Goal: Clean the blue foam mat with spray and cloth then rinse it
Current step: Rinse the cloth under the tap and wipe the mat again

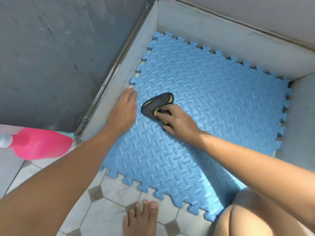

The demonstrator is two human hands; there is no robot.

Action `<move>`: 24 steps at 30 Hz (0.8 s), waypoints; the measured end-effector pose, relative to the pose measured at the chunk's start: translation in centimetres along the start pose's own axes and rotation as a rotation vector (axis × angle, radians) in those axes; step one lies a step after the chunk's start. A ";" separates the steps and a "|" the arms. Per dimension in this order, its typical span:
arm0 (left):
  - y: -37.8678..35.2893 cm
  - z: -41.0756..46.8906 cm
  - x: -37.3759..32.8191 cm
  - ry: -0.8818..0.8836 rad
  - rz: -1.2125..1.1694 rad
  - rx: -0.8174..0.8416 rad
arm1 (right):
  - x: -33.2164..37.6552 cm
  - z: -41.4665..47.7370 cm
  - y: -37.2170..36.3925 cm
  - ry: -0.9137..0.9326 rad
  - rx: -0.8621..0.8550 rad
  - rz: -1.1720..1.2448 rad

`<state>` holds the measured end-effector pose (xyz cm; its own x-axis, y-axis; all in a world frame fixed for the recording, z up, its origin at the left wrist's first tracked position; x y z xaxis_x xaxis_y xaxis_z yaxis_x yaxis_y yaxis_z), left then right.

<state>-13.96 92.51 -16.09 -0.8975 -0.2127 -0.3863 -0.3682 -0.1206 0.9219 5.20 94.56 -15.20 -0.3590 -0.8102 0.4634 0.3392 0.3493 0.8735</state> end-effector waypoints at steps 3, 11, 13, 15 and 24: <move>-0.5 -0.8 0.5 -0.034 -0.002 -0.009 | -1.1 4.4 -0.2 0.018 0.031 -0.010; -0.3 -0.6 0.6 -0.020 -0.059 -0.048 | -12.2 17.0 4.7 -0.277 -0.105 -0.058; -0.2 -0.6 0.4 -0.004 -0.078 -0.046 | -15.8 16.9 6.9 -0.402 -0.160 -0.076; -0.2 -0.6 0.5 0.025 -0.091 -0.045 | -18.9 14.3 8.8 -0.524 -0.214 -0.104; -0.2 -0.6 0.8 0.044 -0.119 -0.007 | -20.6 -18.2 15.1 -1.188 -0.364 -0.255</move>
<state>-14.50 91.80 -16.60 -0.8358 -0.2385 -0.4945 -0.4700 -0.1546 0.8690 33.55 107.94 -14.33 -0.9415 0.1503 0.3015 0.2964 -0.0558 0.9534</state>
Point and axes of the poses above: each hand's wrist, its own z-axis towards the middle knuckle, its own y-axis out of the back of the hand, x = y × z, the point moved 8 cm from there along z, towards the middle knuckle, and after that the axes turned 9 degrees about y, right-handed, at the moved point
